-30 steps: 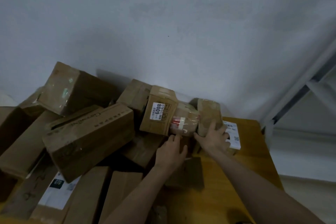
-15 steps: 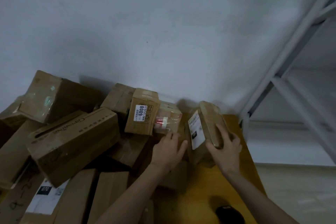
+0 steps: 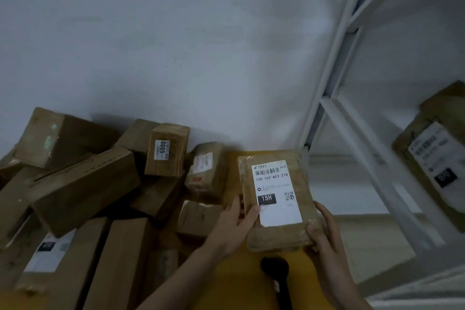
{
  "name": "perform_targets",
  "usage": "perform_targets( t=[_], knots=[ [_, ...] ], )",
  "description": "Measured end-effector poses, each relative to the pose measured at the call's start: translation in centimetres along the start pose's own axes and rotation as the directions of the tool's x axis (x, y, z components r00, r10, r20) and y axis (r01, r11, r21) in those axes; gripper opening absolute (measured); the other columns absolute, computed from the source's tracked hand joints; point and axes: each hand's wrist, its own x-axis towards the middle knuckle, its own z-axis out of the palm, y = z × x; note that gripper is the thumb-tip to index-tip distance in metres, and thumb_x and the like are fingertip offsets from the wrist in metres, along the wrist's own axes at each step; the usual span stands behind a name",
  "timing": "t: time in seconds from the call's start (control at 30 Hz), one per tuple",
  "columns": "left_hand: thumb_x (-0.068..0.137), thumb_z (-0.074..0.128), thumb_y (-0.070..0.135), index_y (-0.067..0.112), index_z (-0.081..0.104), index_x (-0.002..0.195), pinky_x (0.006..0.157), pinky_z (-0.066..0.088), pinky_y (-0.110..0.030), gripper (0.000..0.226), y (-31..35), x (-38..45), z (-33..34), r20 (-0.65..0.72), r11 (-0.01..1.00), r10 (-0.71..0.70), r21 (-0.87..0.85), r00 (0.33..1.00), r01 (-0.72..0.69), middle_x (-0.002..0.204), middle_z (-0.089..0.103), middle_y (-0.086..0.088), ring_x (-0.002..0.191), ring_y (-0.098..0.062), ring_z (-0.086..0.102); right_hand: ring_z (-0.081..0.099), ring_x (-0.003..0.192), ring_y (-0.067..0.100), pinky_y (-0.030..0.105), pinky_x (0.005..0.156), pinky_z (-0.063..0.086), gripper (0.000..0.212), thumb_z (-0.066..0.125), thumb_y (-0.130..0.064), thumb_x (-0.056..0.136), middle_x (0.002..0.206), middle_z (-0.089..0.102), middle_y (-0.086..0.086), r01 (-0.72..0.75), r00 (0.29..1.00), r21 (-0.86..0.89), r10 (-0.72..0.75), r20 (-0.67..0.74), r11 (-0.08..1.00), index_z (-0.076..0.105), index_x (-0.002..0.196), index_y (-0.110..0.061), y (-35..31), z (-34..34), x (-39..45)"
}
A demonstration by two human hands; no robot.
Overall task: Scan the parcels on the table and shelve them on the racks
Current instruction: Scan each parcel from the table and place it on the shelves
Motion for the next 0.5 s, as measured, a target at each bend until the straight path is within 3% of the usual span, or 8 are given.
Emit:
perform_targets(
  t=[0.07, 0.17, 0.23, 0.3, 0.4, 0.5],
  knots=[
    [0.087, 0.047, 0.053, 0.046, 0.032, 0.124, 0.084, 0.053, -0.018, 0.041, 0.5, -1.8, 1.6, 0.049, 0.976, -0.055, -0.207, 0.997, 0.064, 0.122, 0.055, 0.022, 0.102, 0.008, 0.060, 0.063, 0.109, 0.016, 0.042, 0.083, 0.056, 0.093, 0.083, -0.067, 0.037, 0.119, 0.063, -0.013, -0.020, 1.000, 0.028, 0.019, 0.025, 0.999, 0.054, 0.122, -0.044, 0.5, -1.3, -1.4],
    [0.091, 0.048, 0.041, 0.036, 0.016, 0.136, 0.070, 0.053, -0.015, 0.055, 0.6, -4.3, 3.9, 0.041, 0.934, -0.117, -0.335, 0.992, 0.124, 0.115, 0.053, 0.021, 0.086, 0.012, 0.063, 0.061, 0.111, 0.018, 0.042, 0.082, 0.056, 0.090, 0.084, -0.062, 0.041, 0.125, 0.060, -0.007, -0.065, 0.995, 0.049, 0.061, 0.085, 0.997, 0.053, 0.124, -0.042, 1.3, -3.4, -3.0],
    [0.093, 0.050, 0.038, 0.037, 0.013, 0.138, 0.066, 0.054, -0.016, 0.058, 0.3, -6.1, 5.2, 0.008, 0.916, -0.157, -0.372, 0.988, 0.149, 0.114, 0.053, 0.019, 0.086, 0.007, 0.065, 0.060, 0.113, 0.022, 0.042, 0.079, 0.056, 0.082, 0.080, -0.061, 0.051, 0.127, 0.059, -0.003, -0.153, 0.983, 0.081, 0.143, 0.117, 0.985, 0.052, 0.125, -0.040, 1.7, -4.6, -3.6],
    [0.088, 0.053, 0.041, 0.039, 0.013, 0.139, 0.067, 0.055, -0.019, 0.065, -0.3, -7.8, 6.3, -0.054, 0.905, -0.193, -0.396, 0.980, 0.156, 0.115, 0.053, 0.019, 0.094, 0.001, 0.062, 0.058, 0.115, 0.029, 0.046, 0.083, 0.054, 0.059, 0.064, -0.055, 0.077, 0.128, 0.058, 0.005, -0.237, 0.968, 0.120, 0.223, 0.119, 0.964, 0.049, 0.131, -0.037, 2.7, -6.3, -3.8],
    [0.082, 0.058, 0.042, 0.040, 0.017, 0.136, 0.071, 0.057, -0.023, 0.068, -1.3, -10.3, 7.6, -0.164, 0.893, -0.228, -0.429, 0.960, 0.139, 0.119, 0.054, 0.014, 0.102, -0.006, 0.060, 0.052, 0.119, 0.028, 0.046, 0.097, 0.045, 0.031, 0.050, -0.036, 0.096, 0.132, 0.052, 0.006, -0.329, 0.937, -0.090, 0.337, 0.091, 0.940, 0.046, 0.126, -0.039, 5.3, -8.1, -3.5],
    [0.083, 0.058, 0.040, 0.041, 0.019, 0.132, 0.070, 0.056, -0.022, 0.062, -2.1, -12.7, 8.1, -0.244, 0.887, -0.260, -0.442, 0.934, 0.132, 0.120, 0.054, 0.012, 0.102, -0.008, 0.060, 0.047, 0.121, 0.028, 0.045, 0.100, 0.041, 0.034, 0.048, -0.037, 0.097, 0.131, 0.047, 0.003, -0.445, 0.867, -0.341, 0.494, 0.069, 0.828, 0.044, 0.128, -0.026, 7.0, -7.7, -4.3]
  ],
)
